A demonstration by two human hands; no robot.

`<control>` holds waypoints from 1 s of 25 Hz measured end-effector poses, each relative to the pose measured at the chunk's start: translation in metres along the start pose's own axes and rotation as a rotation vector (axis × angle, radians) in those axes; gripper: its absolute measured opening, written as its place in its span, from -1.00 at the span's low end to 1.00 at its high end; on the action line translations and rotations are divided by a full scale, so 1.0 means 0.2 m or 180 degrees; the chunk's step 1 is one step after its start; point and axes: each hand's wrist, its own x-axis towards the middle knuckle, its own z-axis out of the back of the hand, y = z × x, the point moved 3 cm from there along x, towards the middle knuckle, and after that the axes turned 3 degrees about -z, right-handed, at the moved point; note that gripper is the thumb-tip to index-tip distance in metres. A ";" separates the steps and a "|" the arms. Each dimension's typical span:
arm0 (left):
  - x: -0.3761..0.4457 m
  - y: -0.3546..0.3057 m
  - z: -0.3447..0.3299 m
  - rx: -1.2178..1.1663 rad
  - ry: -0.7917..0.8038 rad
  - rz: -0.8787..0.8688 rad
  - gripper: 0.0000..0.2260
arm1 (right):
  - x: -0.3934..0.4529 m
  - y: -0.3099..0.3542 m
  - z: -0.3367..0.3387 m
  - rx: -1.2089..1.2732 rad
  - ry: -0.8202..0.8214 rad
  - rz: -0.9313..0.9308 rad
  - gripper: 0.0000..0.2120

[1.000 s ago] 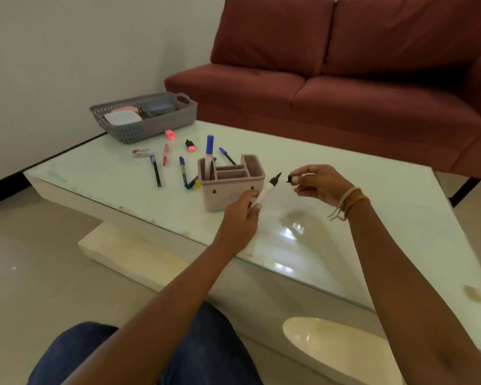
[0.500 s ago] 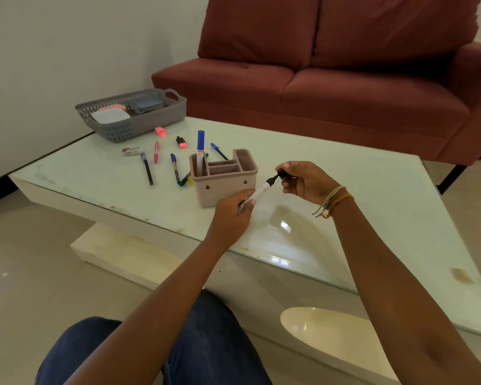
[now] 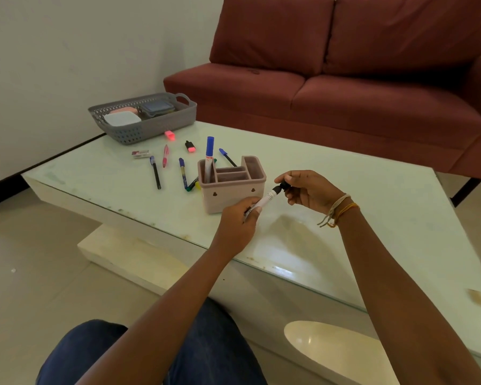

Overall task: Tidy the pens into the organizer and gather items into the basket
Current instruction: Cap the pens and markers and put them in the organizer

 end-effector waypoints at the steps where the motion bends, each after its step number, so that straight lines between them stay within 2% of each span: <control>1: 0.00 0.00 0.00 -0.0002 0.0004 0.0024 -0.76 | 0.00 0.00 -0.01 -0.0066 0.0038 0.0028 -0.75; 4: 0.01 0.00 0.00 -0.0011 -0.0002 0.0097 -0.73 | 0.02 0.00 -0.04 -0.0346 -0.0074 0.0159 -0.75; 8: 0.01 0.01 0.00 -0.0023 0.0033 0.0093 -0.74 | 0.03 -0.04 -0.08 -0.0368 -0.0963 0.0597 -0.84; 10: 0.01 0.02 0.01 0.0024 -0.0002 0.0080 -0.75 | 0.03 -0.07 -0.12 -0.0252 -0.1175 0.0732 -0.83; 13: 0.01 0.02 0.01 0.0038 -0.0114 0.0067 -0.73 | 0.03 -0.06 -0.17 -0.0091 -0.1276 0.0898 -0.86; 16: 0.00 0.03 0.02 -0.0055 -0.0194 0.0100 -0.74 | 0.02 -0.01 -0.20 -0.0182 -0.1224 0.0899 -0.79; 19: 0.00 0.04 0.02 -0.0182 -0.0255 0.0267 -0.77 | 0.00 0.01 -0.23 -0.0125 -0.1224 0.0793 -0.71; 23: 0.00 0.01 0.02 -0.0619 -0.0129 0.0568 -0.81 | -0.02 0.06 -0.24 -0.0232 -0.1309 0.0735 -0.68; 25: -0.02 0.00 0.04 -0.0777 -0.0282 0.0645 -0.84 | -0.03 0.13 -0.21 -0.0237 -0.1456 0.0880 -0.70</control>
